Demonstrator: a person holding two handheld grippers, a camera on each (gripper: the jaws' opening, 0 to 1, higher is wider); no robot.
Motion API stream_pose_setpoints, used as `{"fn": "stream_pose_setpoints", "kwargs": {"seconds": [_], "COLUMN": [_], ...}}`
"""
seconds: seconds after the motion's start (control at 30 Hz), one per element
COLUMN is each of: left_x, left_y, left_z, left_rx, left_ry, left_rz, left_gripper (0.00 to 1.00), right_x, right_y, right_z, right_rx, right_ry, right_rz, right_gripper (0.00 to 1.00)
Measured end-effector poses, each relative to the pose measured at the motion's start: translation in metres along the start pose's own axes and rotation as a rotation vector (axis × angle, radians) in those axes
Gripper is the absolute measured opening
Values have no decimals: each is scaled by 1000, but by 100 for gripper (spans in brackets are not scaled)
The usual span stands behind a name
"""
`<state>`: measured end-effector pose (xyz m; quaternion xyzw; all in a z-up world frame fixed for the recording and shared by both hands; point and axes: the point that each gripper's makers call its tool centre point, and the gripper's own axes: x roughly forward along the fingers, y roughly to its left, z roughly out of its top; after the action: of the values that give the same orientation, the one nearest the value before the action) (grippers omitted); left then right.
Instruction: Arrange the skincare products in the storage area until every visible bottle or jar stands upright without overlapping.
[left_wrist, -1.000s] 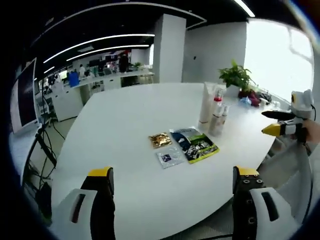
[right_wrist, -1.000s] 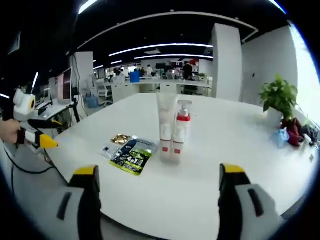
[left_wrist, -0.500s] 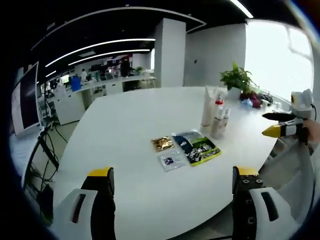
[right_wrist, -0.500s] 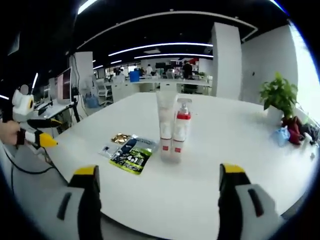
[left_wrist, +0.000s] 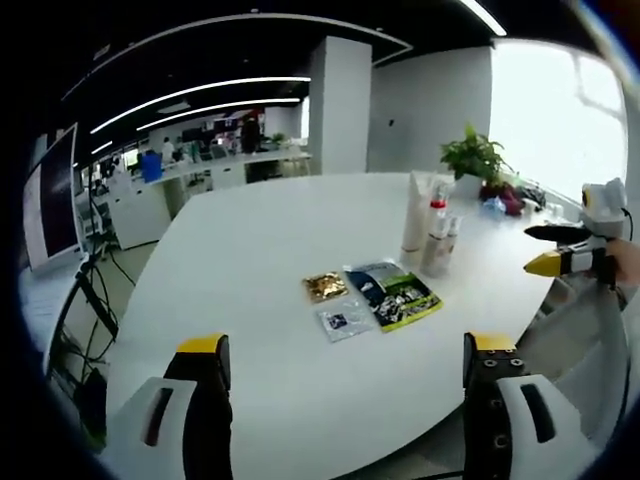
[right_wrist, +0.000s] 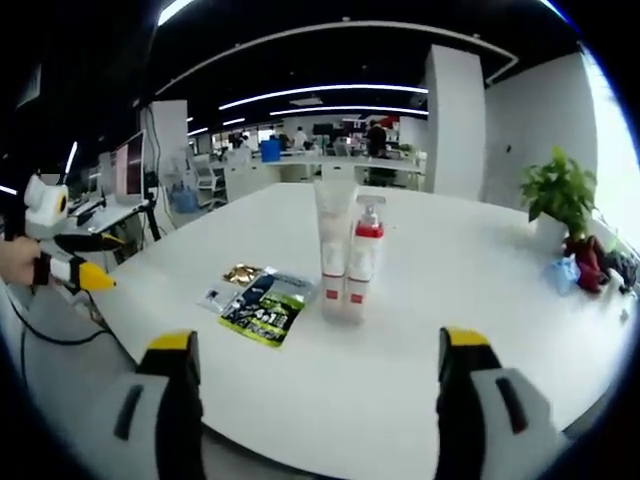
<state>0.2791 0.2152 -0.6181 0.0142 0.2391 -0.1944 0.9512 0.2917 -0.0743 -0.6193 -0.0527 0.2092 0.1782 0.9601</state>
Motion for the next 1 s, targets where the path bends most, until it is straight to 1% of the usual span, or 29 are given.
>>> {"fn": "stream_pose_setpoints", "kwargs": {"seconds": [0.33, 1.0], "left_x": [1, 0], "left_y": [3, 0], "left_z": [-2, -2], "left_rx": [4, 5], "left_ry": [3, 5], "left_rz": [0, -8], "left_gripper": [94, 93], "right_x": [0, 0], "right_y": [0, 3], "right_z": [0, -1], "right_rx": [-2, -9], "right_ry": [4, 14], "right_rz": [-2, 2], "right_gripper": [100, 100]}}
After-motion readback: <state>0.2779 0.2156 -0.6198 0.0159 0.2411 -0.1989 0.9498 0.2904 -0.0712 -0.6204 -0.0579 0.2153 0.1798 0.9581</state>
